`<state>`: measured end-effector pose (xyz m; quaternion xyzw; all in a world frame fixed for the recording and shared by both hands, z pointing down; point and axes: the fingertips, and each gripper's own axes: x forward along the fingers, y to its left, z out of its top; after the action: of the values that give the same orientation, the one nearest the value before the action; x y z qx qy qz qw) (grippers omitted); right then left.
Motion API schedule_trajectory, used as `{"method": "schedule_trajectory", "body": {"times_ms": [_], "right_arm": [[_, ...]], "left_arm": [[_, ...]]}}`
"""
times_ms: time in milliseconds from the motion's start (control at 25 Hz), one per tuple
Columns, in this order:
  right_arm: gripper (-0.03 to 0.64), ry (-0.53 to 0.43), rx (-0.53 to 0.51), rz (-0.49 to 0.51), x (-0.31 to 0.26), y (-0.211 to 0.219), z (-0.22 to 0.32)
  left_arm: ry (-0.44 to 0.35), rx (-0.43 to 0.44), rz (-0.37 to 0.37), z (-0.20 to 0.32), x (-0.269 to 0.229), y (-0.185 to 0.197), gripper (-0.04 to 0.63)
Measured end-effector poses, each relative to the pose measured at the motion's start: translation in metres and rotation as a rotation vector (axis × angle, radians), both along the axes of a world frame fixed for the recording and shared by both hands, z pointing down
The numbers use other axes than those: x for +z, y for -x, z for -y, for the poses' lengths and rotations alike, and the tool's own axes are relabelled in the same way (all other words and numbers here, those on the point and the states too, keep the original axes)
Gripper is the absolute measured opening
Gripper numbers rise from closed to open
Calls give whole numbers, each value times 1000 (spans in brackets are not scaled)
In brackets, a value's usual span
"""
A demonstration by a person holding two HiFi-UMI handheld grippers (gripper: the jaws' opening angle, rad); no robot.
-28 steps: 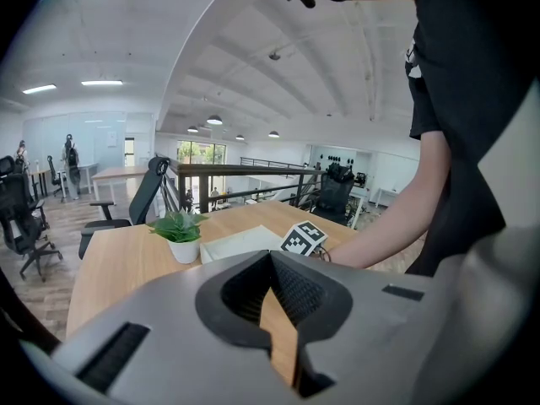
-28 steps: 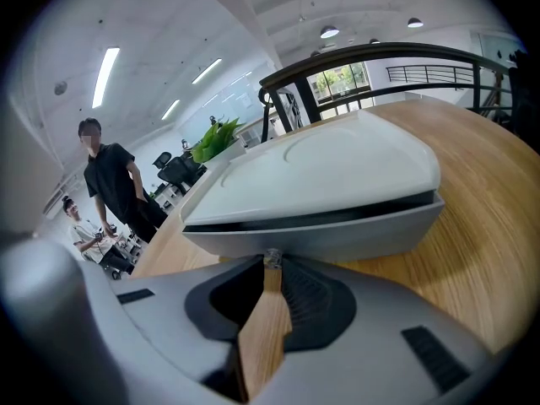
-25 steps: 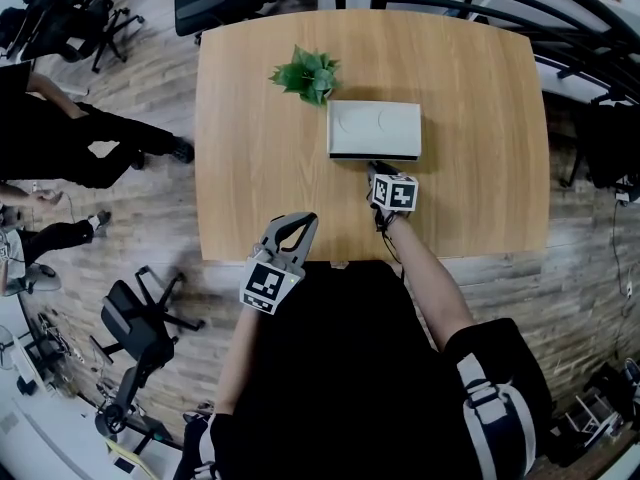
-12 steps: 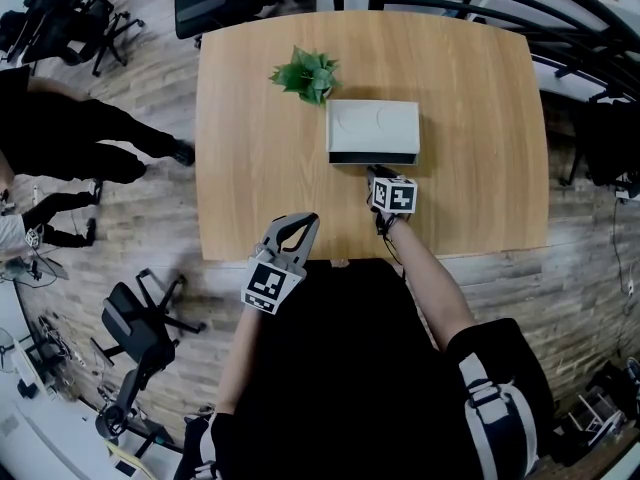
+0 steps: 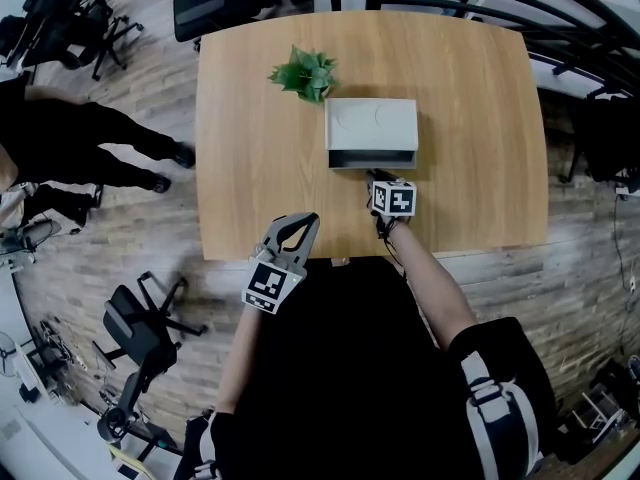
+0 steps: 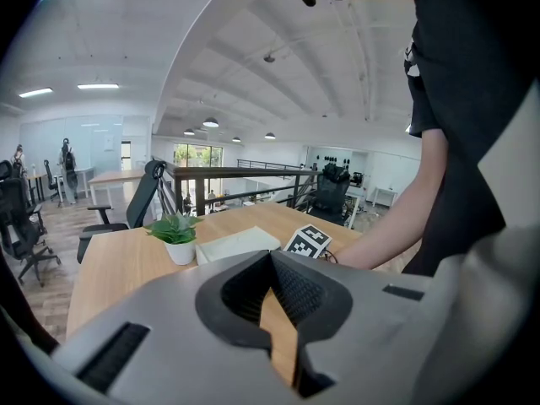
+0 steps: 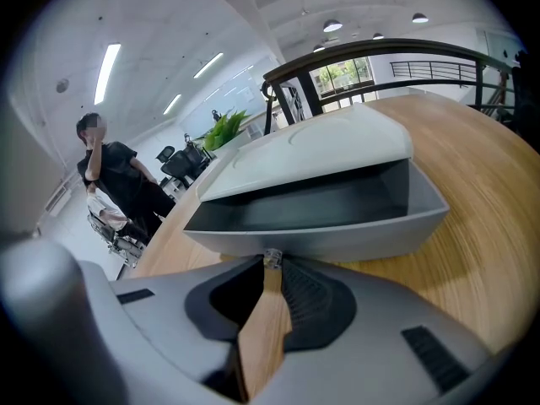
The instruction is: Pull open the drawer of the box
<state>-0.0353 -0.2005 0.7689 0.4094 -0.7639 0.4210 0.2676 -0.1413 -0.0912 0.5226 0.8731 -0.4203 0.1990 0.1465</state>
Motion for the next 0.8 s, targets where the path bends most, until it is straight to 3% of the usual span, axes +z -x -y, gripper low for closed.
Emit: {"method": "schedule_trajectory", "body": {"times_ms": [800], "right_arm": [[77, -7, -18, 17, 0, -2, -26]], "left_arm": [[-14, -5, -14, -13, -2, -2, 23]]}}
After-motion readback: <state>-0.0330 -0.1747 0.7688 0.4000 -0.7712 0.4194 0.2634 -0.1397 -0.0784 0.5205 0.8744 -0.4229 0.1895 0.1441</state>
